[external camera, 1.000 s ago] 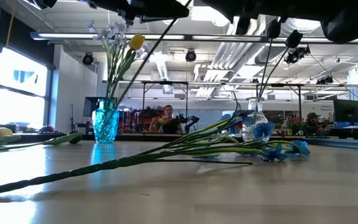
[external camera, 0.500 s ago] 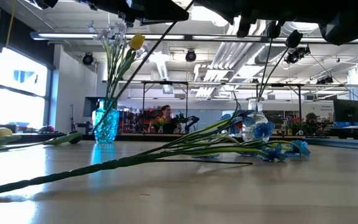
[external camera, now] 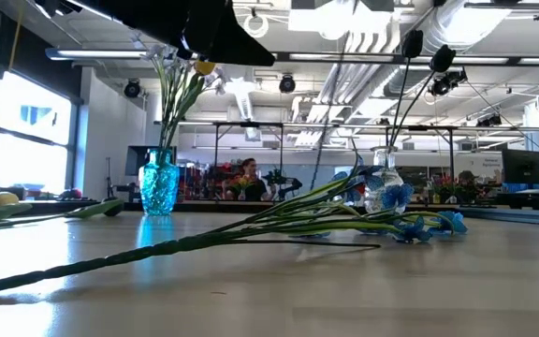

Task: Sort flowers into vase by color
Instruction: Put the black flower into the transparent vase

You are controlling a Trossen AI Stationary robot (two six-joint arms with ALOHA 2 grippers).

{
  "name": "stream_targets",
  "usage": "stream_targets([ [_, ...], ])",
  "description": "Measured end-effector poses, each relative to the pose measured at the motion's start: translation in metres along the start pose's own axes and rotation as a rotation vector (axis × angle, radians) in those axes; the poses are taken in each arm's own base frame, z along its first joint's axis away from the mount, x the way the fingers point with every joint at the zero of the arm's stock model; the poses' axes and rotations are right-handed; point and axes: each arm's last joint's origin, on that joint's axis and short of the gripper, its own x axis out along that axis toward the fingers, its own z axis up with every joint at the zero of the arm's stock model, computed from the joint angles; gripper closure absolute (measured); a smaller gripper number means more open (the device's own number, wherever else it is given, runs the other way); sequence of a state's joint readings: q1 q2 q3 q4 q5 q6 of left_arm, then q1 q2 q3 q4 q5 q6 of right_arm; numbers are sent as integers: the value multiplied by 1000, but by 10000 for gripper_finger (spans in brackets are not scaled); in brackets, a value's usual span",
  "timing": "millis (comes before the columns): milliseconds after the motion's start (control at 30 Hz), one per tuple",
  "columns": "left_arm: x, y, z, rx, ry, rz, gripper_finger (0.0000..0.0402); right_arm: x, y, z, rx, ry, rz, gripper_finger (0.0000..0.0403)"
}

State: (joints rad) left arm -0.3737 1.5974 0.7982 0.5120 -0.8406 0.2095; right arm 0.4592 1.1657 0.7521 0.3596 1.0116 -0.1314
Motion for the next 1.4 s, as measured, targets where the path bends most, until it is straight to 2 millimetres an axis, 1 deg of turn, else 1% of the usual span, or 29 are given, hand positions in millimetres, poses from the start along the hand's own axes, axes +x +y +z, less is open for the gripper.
stream_targets([
  [100, 0, 0, -1, -19, 4, -1, 250, -11, -16, 28, -65, 45, -124, 402],
  [200, 0, 0, -2, -12, 12, -2, 251, -16, -28, 51, -155, 77, -217, 402],
  [300, 0, 0, -2, -25, 16, -3, 252, -16, -37, 69, -214, 89, -289, 402],
  [367, 0, 0, -2, -31, 17, -4, 252, -14, -41, 75, -243, 95, -315, 402],
  [500, 0, -1, -3, -25, 26, -5, 252, -4, -50, 75, -287, 122, -370, 402],
  [733, 0, -1, -5, -28, 38, -7, 252, 15, -66, 64, -291, 166, -438, 402],
  [900, 0, -1, -6, -24, 46, -8, 252, 25, -73, 61, -224, 156, -377, 402],
  [1000, 0, -1, -6, -21, 49, -9, 252, 29, -77, 61, -200, 153, -363, 402],
  [1233, 0, -1, -6, -22, 50, -9, 252, 33, -82, 59, -161, 155, -400, 402],
  [1400, 0, -1, -7, -26, 50, -9, 252, 36, -88, 53, -123, 186, -430, 402],
])
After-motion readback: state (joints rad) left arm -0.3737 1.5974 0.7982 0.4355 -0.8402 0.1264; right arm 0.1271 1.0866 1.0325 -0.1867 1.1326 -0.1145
